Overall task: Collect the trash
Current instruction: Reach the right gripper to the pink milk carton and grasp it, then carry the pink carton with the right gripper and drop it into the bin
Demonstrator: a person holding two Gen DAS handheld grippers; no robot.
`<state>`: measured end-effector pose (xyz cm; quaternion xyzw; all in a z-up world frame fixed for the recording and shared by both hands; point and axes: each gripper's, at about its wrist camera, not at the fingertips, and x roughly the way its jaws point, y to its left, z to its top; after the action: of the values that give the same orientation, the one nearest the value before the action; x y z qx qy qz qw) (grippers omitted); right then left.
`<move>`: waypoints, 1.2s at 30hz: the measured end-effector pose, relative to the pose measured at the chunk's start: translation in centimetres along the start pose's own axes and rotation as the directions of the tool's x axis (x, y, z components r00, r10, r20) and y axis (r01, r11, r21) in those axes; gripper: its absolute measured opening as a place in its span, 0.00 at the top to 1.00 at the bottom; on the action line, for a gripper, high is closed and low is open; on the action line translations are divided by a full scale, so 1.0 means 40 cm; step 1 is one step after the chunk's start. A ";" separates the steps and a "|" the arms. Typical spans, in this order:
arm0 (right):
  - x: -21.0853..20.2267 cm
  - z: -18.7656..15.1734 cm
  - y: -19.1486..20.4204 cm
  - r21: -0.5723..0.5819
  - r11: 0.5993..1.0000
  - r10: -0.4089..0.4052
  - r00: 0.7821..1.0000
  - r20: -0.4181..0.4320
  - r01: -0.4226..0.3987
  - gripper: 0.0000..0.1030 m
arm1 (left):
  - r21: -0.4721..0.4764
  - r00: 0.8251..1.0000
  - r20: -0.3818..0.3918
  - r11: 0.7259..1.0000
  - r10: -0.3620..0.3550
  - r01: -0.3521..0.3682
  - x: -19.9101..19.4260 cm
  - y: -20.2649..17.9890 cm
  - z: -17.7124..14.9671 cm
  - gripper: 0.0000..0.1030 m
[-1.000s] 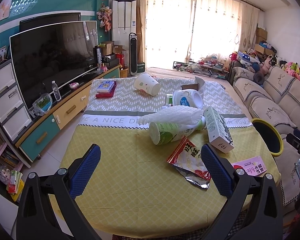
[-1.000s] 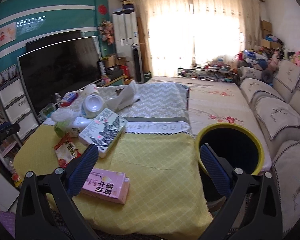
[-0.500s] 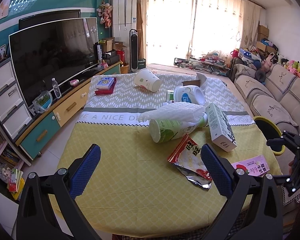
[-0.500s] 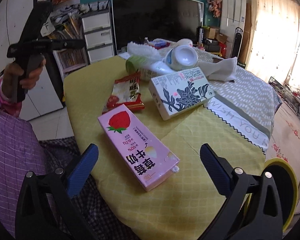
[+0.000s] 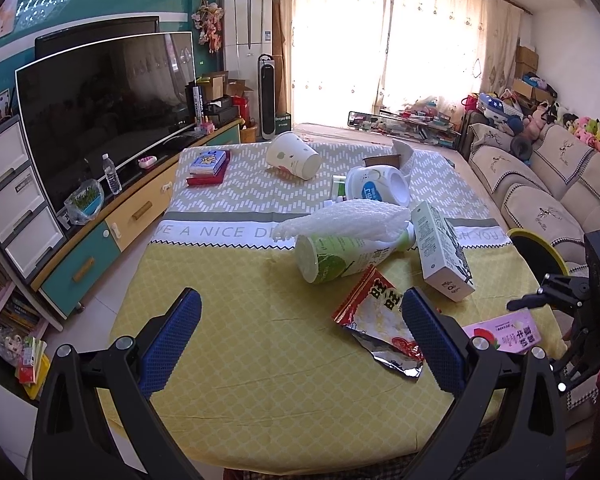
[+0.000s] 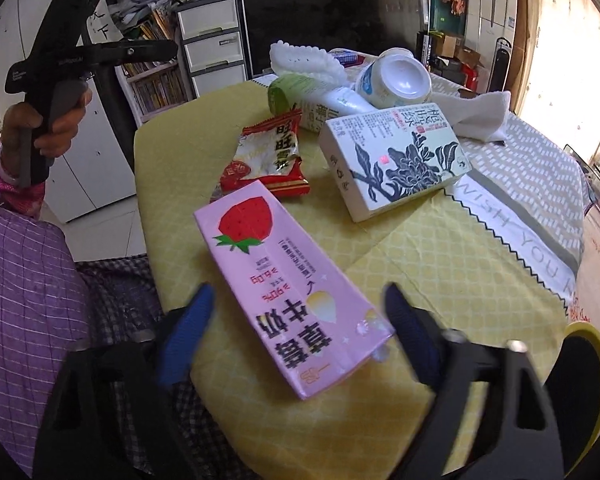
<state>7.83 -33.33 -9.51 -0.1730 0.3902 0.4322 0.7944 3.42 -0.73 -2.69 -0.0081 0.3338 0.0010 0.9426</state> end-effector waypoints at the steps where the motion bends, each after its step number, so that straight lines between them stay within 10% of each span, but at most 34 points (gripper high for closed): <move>1: 0.004 -0.004 0.003 0.002 1.000 0.003 1.000 -0.011 -0.003 0.36 | 0.001 1.000 -0.001 1.000 -0.002 0.002 0.001 -0.001 -0.001 0.04; 15: 0.006 -0.063 0.052 0.119 0.990 0.059 0.994 0.096 -0.070 0.52 | 0.015 1.000 -0.008 1.000 -0.010 0.010 0.002 -0.015 -0.008 0.04; 27: -0.117 -0.114 0.009 0.307 0.949 -0.154 0.958 0.241 0.075 0.55 | 0.017 1.000 -0.014 1.000 -0.015 0.015 0.006 -0.015 -0.010 0.04; 32: -0.222 -0.167 -0.109 0.487 0.850 -0.361 0.897 0.255 0.203 0.55 | 0.030 1.000 -0.017 0.999 -0.021 0.022 0.007 -0.029 -0.010 0.04; 36: -0.278 -0.235 -0.263 0.681 0.647 -0.558 0.822 0.116 0.343 0.55 | 0.039 0.999 -0.017 0.999 -0.027 0.028 0.008 -0.037 -0.011 0.04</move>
<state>8.47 -51.17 -7.59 0.0833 0.3232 0.0822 0.9391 3.40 -2.23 -3.22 0.0057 0.3411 -0.0187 0.9398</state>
